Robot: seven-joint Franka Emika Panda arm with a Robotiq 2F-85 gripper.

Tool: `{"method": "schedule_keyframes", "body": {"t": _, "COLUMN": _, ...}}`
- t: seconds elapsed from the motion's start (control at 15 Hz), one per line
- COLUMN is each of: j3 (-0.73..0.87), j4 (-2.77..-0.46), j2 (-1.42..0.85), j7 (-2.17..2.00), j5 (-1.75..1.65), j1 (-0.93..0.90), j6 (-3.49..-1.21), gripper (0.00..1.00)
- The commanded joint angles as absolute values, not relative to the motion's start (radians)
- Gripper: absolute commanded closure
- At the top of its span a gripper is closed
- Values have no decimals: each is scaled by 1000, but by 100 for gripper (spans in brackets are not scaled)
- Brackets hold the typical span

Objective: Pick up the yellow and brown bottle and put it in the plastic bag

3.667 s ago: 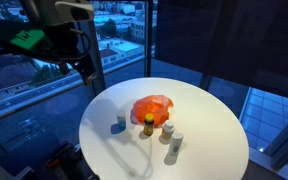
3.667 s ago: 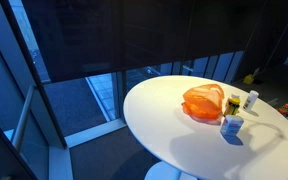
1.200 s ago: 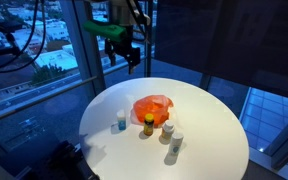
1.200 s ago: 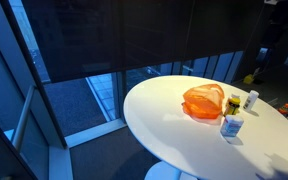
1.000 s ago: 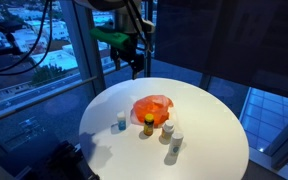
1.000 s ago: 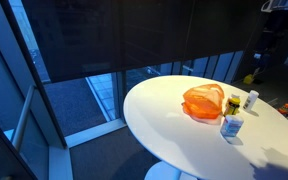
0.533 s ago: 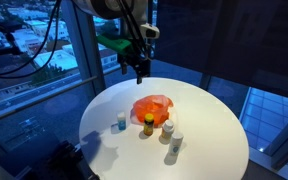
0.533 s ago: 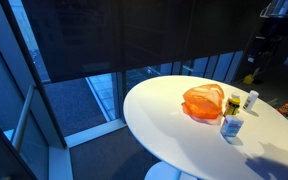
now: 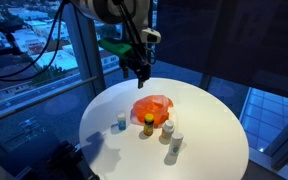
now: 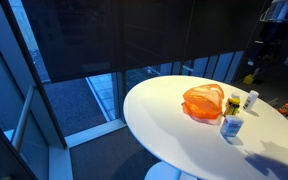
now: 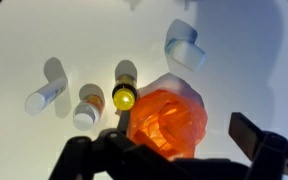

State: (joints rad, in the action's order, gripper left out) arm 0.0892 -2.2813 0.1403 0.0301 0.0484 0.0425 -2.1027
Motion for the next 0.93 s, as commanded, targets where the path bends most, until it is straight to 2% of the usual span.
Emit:
{"method": "schedule_keyframes", "body": {"t": 0.0, "j3": 85, "j4": -2295, "j2": 109, "j7": -39, "j5": 13, "j1": 68, "j6": -2165, "gripper": 0}}
{"method": "schedule_keyframes", "body": {"t": 0.87, "j3": 125, "j4": -2346, "j2": -76, "j7": -37, "j5": 34, "j1": 117, "j6": -2366, "gripper": 0}}
